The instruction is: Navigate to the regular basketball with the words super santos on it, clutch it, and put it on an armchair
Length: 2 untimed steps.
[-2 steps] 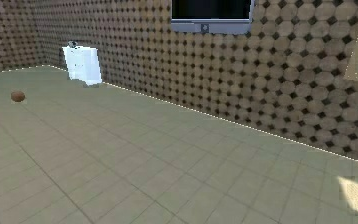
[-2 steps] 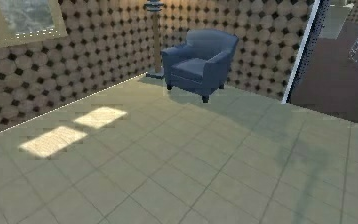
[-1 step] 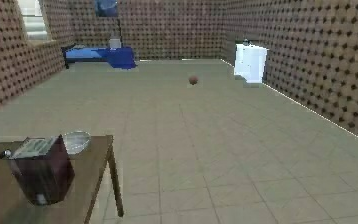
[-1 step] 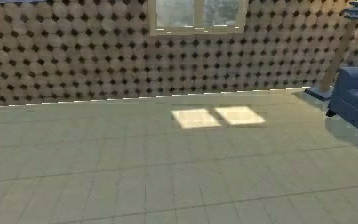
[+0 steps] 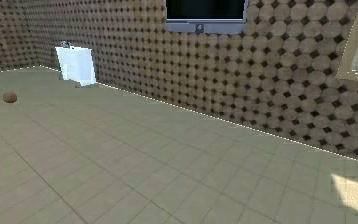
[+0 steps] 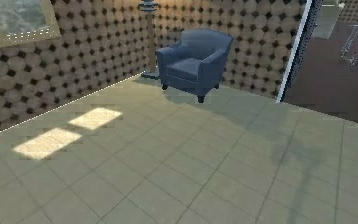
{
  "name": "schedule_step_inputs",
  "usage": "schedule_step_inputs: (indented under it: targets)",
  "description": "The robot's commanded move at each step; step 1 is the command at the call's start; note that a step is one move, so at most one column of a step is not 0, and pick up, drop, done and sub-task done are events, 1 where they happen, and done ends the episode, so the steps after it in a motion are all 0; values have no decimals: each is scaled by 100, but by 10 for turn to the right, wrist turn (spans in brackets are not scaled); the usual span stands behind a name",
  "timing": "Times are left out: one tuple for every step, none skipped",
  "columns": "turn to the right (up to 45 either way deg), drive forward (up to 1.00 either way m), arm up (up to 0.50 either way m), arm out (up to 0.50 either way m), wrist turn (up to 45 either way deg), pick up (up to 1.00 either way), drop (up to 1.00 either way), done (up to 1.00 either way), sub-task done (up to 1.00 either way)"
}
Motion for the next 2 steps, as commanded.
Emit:
schedule_step_inputs:
  targets:
    - [360, 0, 0, 0, 0, 0, 0, 0, 0]
    - [0, 20, 0, 0, 0, 0, 0, 0, 0]
